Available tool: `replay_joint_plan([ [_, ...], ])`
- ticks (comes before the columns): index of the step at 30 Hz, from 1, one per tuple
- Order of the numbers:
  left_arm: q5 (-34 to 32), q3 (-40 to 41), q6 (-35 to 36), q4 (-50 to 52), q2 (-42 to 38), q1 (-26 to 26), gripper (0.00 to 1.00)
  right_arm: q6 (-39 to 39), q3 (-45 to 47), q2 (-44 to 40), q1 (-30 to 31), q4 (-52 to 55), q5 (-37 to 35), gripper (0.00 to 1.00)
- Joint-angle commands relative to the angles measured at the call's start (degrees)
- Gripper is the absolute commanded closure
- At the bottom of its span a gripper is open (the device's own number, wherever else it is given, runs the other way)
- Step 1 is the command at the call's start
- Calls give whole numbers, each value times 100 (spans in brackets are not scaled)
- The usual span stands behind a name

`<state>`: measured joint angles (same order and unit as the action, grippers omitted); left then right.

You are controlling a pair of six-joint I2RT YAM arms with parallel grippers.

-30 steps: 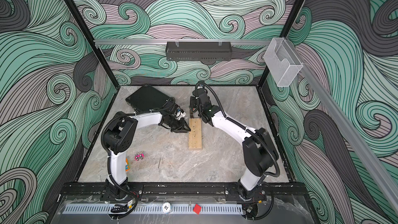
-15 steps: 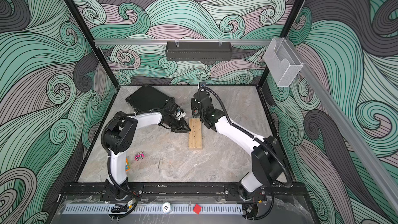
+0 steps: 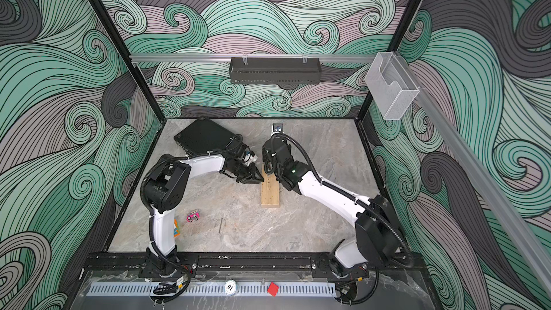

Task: Use a claw hammer to pull out a nail
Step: Remove the nail from the mounting plate.

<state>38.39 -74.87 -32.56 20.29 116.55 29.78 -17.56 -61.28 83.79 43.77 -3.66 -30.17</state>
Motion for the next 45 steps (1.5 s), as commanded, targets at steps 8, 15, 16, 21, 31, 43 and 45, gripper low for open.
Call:
replay_joint_plan([
  [8, -254, -54, 70, 329, 289, 35, 72, -321, 212, -408, 235, -231, -466, 100],
  [15, -253, -45, 81, 344, 302, 47, 72, -649, 241, -343, 270, -67, -486, 100],
  [16, -246, -45, 74, 344, 307, 51, 72, -661, 191, -313, 279, -24, -509, 100],
  [21, -244, -54, 74, 344, 313, 49, 72, -667, 26, -238, 374, 198, -712, 100],
  [31, -209, -80, 76, 357, 364, 56, 72, -840, -53, -327, 425, 578, -958, 100],
  [43, -253, -115, 55, 370, 392, 63, 72, -1447, -420, -154, 467, 1224, -952, 100],
  [45, -270, -124, 39, 383, 394, 62, 72, -1523, -439, -140, 479, 1274, -971, 100],
])
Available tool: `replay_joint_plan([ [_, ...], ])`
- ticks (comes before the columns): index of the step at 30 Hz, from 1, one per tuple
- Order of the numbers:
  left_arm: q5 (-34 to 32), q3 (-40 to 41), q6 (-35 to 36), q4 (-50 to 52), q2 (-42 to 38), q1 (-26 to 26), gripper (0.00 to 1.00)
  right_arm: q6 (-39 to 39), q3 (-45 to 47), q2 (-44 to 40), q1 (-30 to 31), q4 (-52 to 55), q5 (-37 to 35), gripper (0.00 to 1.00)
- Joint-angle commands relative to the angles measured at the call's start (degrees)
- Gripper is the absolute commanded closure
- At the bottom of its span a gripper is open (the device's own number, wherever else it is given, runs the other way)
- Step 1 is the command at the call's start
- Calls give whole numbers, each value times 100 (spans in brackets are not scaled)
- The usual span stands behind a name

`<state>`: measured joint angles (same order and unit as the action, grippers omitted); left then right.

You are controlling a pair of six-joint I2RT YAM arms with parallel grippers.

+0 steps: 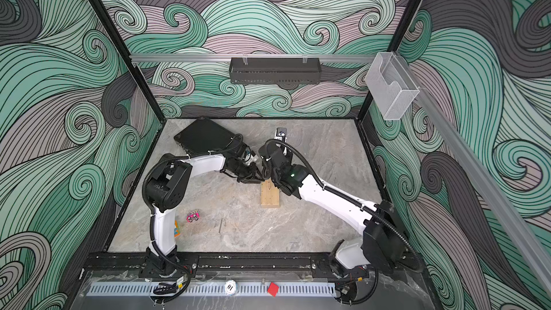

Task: Use a claw hammer to pull out a nail
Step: Remove the nail from the mounting plate.

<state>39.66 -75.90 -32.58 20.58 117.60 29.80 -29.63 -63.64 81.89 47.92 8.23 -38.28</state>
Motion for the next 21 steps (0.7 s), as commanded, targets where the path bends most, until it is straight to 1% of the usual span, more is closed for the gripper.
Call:
replay_joint_plan([
  [1, -402, -37, 55, 367, 288, 61, 72, -377, -242, 64, 64, 148, -186, 100],
  [5, -410, -108, 85, 447, 309, 61, 72, -552, -349, 118, 75, 370, -215, 100],
  [11, -420, -118, 106, 490, 330, 61, 73, -466, -659, 179, 77, 794, -310, 100],
  [21, -468, -152, 158, 582, 368, 61, 72, -369, -1142, 553, 62, 1366, -222, 100],
])
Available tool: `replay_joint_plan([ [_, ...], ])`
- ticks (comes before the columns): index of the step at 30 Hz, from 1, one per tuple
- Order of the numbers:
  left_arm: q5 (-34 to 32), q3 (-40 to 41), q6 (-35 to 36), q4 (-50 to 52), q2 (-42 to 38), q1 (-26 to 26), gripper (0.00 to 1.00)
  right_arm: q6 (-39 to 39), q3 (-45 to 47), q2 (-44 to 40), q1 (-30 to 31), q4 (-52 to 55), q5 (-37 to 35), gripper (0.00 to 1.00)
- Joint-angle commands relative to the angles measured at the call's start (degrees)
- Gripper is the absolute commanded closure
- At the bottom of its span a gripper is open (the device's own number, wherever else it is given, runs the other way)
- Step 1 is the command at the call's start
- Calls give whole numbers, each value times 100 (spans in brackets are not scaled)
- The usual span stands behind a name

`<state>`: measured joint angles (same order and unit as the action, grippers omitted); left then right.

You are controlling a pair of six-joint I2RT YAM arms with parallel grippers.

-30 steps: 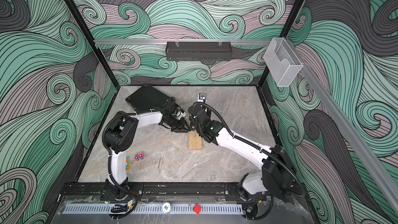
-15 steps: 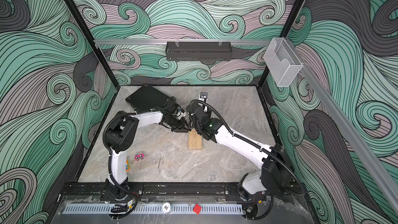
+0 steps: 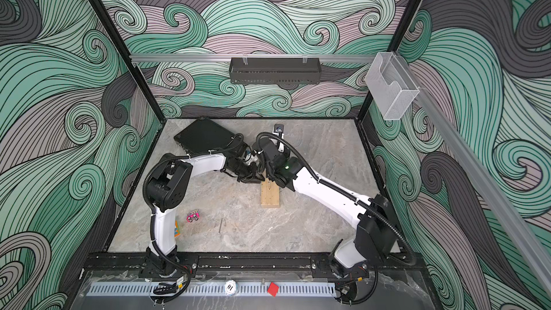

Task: Use a claw hammer to pull out a nail
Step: Remove the nail from the mounting plate.

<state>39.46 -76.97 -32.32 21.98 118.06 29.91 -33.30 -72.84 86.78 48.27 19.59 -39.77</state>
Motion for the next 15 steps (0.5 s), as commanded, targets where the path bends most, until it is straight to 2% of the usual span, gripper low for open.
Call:
replay_joint_plan([
  [1, -448, -63, 154, 494, 340, 50, 72, 16, -252, 100, 18, 253, -60, 100],
  [7, -773, -230, 266, 1059, 650, 63, 75, 59, -731, 451, -154, 679, 278, 100],
  [15, -964, -248, 297, 1262, 745, 67, 75, 85, -1451, 912, -318, 1602, 640, 100],
])
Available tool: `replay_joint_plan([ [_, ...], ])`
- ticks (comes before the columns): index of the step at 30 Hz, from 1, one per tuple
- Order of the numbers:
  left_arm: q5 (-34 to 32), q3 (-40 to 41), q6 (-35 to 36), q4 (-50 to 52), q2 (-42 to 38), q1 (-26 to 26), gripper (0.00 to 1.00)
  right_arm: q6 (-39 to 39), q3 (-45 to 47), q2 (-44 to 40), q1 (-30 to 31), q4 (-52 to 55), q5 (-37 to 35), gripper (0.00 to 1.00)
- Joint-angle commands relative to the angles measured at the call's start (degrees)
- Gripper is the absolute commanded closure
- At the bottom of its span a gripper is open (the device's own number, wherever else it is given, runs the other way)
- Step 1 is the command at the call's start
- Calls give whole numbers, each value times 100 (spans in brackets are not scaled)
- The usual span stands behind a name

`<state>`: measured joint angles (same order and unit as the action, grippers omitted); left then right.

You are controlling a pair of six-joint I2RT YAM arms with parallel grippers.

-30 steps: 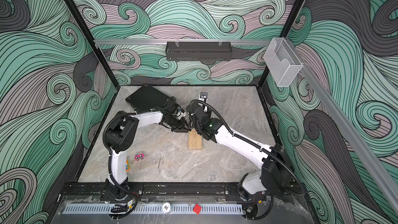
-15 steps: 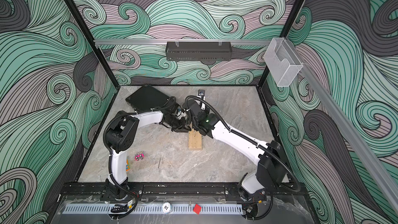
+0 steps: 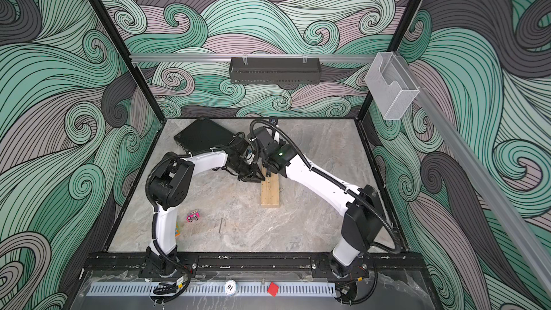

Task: Use a claw hammer to pull out a nail
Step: Remove the nail from the mounting plate.

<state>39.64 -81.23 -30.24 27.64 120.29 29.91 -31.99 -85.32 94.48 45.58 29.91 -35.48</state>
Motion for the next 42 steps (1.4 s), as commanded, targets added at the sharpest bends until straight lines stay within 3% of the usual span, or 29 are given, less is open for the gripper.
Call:
replay_joint_plan([
  [1, -992, 173, 88, 714, 531, 67, 76, -44, -289, 193, -66, 693, 247, 100],
  [11, -1107, 166, 142, 805, 561, 68, 76, 78, -1189, 674, -196, 1778, 833, 100],
  [33, -1791, 169, 448, 1177, 613, 97, 75, 269, -2004, 1278, -567, 2341, 1540, 100],
  [42, -1978, 292, 508, 1213, 665, 145, 75, 713, -3072, 1886, -901, 3005, 1995, 100],
])
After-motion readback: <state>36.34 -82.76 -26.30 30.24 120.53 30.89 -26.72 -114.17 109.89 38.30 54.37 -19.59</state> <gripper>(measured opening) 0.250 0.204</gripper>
